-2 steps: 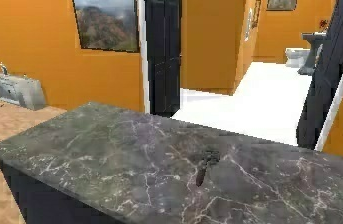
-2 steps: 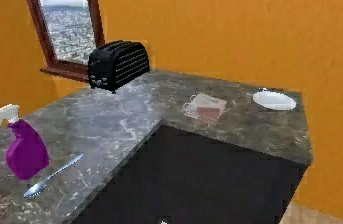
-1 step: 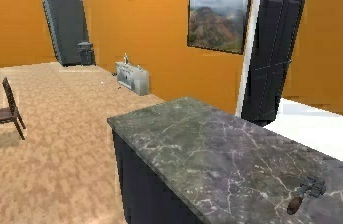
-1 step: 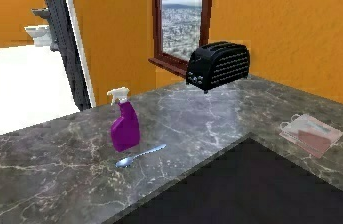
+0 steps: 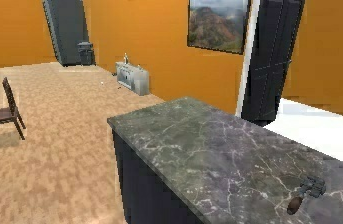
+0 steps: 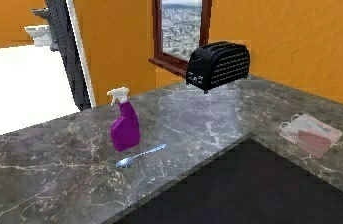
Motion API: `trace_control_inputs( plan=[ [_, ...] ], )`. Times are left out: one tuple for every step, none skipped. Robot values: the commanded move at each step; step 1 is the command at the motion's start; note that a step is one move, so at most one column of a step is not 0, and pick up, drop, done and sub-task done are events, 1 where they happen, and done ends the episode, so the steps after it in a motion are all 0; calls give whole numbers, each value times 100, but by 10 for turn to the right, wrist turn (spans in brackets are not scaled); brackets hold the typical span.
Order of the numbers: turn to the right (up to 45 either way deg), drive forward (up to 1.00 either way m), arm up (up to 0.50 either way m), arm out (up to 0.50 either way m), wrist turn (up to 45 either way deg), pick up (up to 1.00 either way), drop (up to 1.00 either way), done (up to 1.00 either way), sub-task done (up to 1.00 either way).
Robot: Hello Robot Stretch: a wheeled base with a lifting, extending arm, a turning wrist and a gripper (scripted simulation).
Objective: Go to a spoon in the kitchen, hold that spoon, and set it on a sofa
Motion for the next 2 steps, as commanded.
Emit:
trace_control_inputs(
  plan=[
    [0, 0, 38, 0, 0, 0, 0, 0, 0],
    [0, 0, 0, 24, 0, 0, 0, 0, 0]
  ],
)
